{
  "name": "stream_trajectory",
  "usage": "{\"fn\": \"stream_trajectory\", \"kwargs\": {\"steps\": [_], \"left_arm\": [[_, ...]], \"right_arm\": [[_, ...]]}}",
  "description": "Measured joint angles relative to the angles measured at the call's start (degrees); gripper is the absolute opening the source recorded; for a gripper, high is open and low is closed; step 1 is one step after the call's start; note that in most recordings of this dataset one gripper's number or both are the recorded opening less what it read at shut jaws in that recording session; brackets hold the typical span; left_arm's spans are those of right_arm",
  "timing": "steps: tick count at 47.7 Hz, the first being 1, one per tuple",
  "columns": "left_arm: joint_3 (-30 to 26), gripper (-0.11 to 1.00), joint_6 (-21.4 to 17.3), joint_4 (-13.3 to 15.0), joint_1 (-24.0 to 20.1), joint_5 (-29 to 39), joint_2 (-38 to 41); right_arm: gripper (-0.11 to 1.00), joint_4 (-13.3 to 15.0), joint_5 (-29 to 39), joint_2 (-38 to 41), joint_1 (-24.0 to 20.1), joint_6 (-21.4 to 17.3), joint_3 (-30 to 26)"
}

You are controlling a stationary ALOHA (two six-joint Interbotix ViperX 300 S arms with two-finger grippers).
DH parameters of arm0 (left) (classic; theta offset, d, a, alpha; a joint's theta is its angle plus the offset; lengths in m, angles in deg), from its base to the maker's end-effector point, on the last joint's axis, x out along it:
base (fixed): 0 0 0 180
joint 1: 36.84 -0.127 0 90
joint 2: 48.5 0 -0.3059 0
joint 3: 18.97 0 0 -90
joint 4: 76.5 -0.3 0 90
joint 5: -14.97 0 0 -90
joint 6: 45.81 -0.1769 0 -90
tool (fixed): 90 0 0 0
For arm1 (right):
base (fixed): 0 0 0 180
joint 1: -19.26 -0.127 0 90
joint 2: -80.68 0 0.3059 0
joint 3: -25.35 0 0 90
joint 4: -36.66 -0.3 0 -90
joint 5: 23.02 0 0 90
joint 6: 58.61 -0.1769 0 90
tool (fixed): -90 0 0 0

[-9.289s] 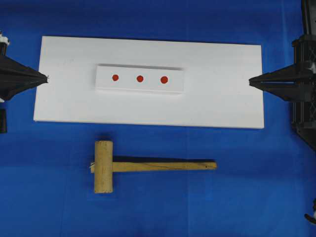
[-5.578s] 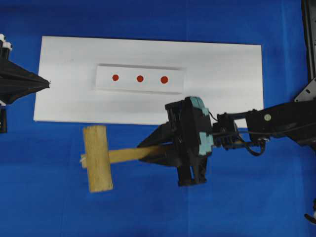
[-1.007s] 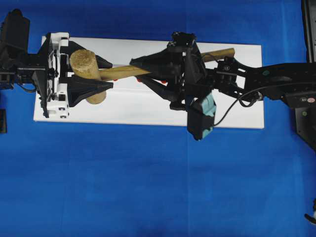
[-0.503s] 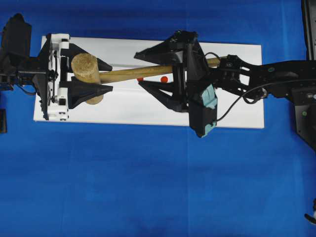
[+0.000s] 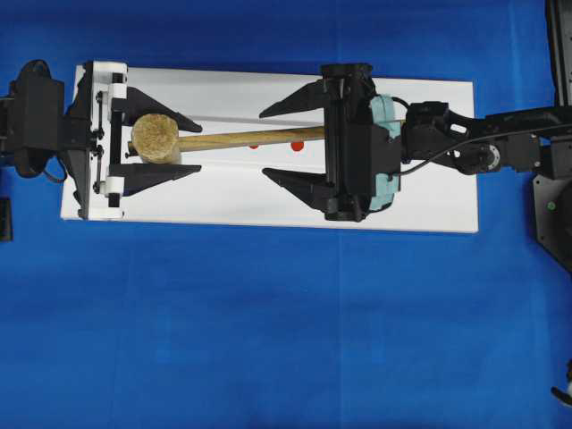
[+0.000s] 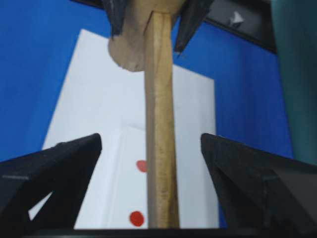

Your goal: Hit the mark with a hammer.

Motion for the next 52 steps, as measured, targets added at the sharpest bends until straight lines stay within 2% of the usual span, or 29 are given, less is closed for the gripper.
{"fn": "stream_trajectory", "kwargs": {"steps": [10, 15, 19, 27, 31, 52], "left_arm": [[-0.09, 0.43, 0.0, 0.09, 0.53, 0.0, 0.0], [-0.09, 0.43, 0.0, 0.09, 0.97, 0.0, 0.0], [-0.09, 0.43, 0.0, 0.09, 1.14, 0.0, 0.0], [0.0, 0.43, 0.0, 0.0, 1.49, 0.0, 0.0], [0.0, 0.43, 0.0, 0.0, 1.58, -0.09, 0.0], [0.0, 0.43, -1.41, -0.18, 1.67, 0.0, 0.0]], "right_arm": [[0.94, -2.37, 0.18, 0.44, 0.62, 0.0, 0.0], [0.89, -2.72, 0.18, 1.32, 1.14, 0.0, 0.0], [0.71, -2.72, 0.18, 2.02, 1.23, -0.09, 0.0], [0.2, -2.81, 1.14, 2.11, 1.14, -0.09, 0.0], [0.04, -2.72, 1.93, 2.2, 0.88, -0.09, 0.0], [0.02, -2.9, 2.29, 2.2, 1.05, -0.35, 0.0]]}}
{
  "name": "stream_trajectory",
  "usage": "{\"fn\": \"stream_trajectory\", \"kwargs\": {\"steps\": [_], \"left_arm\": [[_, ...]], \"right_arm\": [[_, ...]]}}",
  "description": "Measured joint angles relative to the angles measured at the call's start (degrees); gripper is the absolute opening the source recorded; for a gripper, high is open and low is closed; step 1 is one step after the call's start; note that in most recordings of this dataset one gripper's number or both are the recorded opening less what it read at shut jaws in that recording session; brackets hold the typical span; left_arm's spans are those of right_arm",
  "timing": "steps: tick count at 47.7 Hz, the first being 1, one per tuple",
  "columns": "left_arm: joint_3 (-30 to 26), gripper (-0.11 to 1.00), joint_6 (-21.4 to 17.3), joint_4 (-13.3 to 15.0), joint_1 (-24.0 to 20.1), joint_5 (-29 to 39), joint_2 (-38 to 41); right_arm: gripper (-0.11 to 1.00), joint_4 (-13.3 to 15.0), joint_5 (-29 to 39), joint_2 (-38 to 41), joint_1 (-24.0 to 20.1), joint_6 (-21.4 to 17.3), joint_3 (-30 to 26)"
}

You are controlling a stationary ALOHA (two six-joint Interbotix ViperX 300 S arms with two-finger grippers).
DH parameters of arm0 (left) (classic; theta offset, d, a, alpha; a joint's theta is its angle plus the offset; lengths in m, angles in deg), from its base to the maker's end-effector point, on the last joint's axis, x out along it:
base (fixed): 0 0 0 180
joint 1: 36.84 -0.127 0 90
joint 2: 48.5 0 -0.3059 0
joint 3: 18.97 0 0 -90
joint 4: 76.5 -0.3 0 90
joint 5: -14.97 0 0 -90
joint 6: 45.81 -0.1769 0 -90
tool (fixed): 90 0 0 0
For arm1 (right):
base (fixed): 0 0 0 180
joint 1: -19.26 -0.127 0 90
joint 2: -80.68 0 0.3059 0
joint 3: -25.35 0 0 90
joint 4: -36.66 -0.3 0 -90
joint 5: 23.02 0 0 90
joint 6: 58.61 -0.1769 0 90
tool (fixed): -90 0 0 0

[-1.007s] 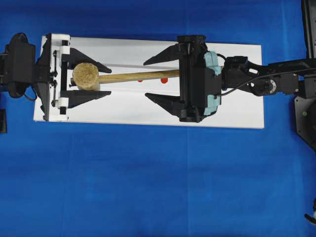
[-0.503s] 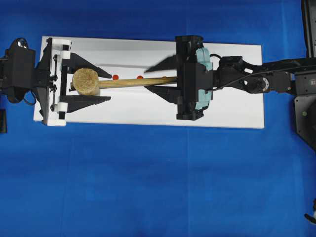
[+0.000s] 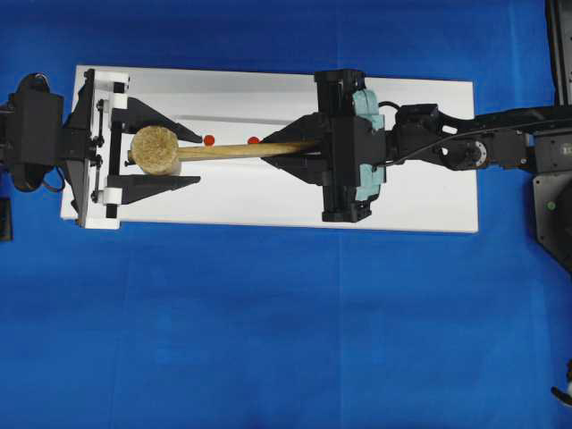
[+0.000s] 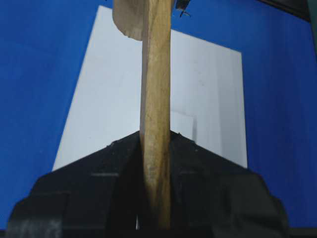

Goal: Hit the mark with a hammer.
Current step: 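Hold the head with the left gripper while the right regrips the handle upright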

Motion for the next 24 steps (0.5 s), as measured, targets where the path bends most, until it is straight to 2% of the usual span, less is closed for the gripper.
{"fn": "stream_trajectory", "kwargs": {"steps": [18, 20, 24], "left_arm": [[-0.09, 0.44, -0.18, 0.0, -0.97, 0.0, 0.0], [-0.09, 0.5, 0.35, 0.0, -1.05, -0.09, 0.0], [-0.09, 0.75, 1.58, 0.09, -1.58, -0.09, -0.35]], "right_arm": [[0.02, -0.18, 0.09, -0.09, 0.35, -0.53, 0.0], [0.02, -0.18, 0.09, -0.09, 0.35, -0.62, 0.0], [0.02, -0.18, 0.09, 0.0, 0.35, -0.44, 0.0]]}}
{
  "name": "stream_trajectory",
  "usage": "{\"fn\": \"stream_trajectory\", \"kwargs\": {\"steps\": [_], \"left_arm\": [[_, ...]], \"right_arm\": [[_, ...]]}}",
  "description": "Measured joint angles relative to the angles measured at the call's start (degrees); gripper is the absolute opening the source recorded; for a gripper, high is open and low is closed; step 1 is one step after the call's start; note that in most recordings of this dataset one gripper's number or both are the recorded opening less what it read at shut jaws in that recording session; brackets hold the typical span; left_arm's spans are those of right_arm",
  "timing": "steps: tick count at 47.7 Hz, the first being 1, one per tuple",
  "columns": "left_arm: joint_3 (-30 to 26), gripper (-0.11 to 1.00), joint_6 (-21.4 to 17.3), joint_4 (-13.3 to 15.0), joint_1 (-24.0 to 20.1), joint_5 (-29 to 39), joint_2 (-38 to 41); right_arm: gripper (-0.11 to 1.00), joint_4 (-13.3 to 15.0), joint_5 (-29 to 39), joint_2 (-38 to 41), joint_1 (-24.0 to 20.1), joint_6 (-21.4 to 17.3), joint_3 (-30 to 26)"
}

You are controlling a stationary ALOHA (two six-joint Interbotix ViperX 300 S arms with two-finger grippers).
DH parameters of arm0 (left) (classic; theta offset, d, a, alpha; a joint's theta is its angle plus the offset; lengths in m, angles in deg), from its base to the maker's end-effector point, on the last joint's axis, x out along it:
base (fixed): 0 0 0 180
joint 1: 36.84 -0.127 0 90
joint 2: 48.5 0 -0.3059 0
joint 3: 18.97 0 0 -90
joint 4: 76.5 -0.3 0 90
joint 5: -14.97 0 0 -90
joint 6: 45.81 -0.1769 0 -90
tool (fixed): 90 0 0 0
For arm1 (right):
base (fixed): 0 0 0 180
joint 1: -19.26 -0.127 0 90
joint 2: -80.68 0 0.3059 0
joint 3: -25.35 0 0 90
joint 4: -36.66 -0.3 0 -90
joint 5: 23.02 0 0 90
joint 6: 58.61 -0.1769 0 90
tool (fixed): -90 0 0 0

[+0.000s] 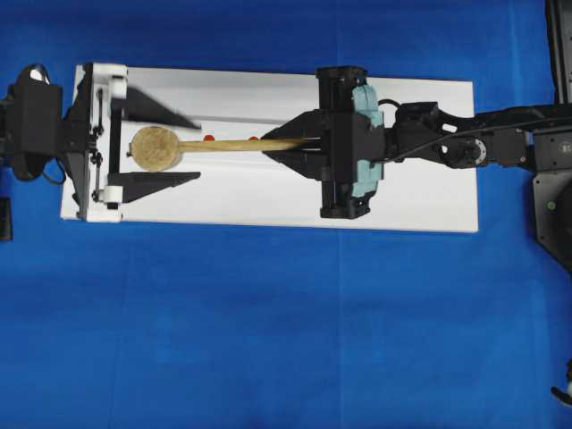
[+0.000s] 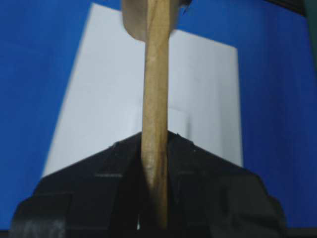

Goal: Hit the mark with a hammer.
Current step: 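Hold the head with the left gripper while the right regrips the handle upright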

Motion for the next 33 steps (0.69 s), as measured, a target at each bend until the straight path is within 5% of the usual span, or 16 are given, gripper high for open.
{"fn": "stream_trajectory", "kwargs": {"steps": [4, 18, 33], "left_arm": [[0.0, 0.88, 0.18, 0.09, -0.35, 0.0, -0.26], [1.32, 0.81, 0.09, 0.09, -1.05, 1.32, -2.46], [8.79, 0.81, 0.18, 0.09, -1.23, 8.53, -16.7]], "right_arm": [[0.02, 0.0, 0.09, 0.09, 0.0, -0.18, 0.0], [0.02, -0.35, 0.88, -0.09, 0.0, -1.58, 0.09], [0.02, -0.35, 1.23, -2.2, 0.0, -3.08, 2.46]]}}
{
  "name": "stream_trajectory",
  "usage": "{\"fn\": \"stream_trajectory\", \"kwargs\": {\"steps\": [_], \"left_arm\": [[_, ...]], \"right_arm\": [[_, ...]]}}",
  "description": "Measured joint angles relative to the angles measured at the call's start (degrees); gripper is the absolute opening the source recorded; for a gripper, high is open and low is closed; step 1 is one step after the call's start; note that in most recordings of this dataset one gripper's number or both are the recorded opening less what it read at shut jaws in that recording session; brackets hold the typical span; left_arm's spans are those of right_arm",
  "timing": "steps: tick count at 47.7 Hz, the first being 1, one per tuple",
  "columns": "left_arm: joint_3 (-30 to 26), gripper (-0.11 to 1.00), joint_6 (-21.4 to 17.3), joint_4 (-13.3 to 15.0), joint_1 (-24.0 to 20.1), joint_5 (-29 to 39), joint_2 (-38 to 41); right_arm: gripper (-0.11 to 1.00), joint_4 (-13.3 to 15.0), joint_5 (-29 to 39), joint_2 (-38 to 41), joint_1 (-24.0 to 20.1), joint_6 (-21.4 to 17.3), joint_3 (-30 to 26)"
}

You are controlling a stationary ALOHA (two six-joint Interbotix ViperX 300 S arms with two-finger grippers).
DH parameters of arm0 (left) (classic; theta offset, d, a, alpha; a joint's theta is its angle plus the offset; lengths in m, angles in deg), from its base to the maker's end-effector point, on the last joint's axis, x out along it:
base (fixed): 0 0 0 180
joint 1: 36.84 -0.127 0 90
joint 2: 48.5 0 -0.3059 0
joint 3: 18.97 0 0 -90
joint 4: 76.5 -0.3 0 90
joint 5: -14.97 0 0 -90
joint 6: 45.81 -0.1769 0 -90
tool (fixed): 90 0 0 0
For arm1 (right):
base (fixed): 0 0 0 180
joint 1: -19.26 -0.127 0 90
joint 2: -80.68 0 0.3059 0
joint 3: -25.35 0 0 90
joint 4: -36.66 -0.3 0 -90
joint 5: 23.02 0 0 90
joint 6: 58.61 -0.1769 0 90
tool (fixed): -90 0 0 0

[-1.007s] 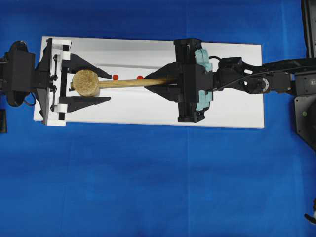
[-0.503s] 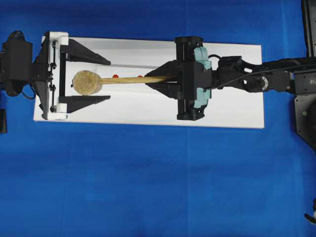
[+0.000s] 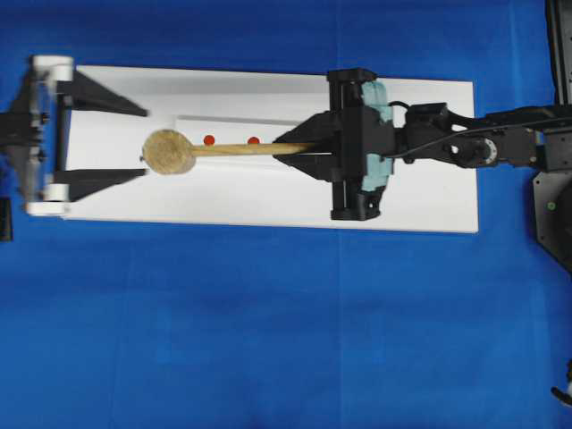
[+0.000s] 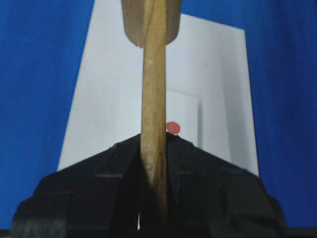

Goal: Hit the mark with a hammer.
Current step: 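Hold the head with the left gripper while the right regrips the handle upright, then open the left gripper and withdraw it from the mallet head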

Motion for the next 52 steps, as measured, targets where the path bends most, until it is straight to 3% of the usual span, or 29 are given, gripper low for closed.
{"fn": "stream_trajectory", "kwargs": {"steps": [11, 20, 32, 52], "left_arm": [[4.83, 0.81, 0.18, 0.0, -0.09, 11.34, -16.61], [6.15, 0.81, 0.18, 0.0, -0.09, 21.36, -25.49], [6.59, 0.81, 0.18, -0.09, -0.09, 24.17, -27.69], [7.03, 0.81, 0.18, 0.0, -0.09, 23.91, -27.6]], "right_arm": [[0.02, -0.97, 0.0, -1.93, 0.0, -0.09, 1.93], [0.02, -1.85, 0.0, -2.29, 0.0, -0.09, 2.64], [0.02, -2.02, 0.0, -2.29, 0.0, -0.09, 2.72], [0.02, -2.02, -0.88, -1.93, 4.83, 0.0, 2.81]]}}
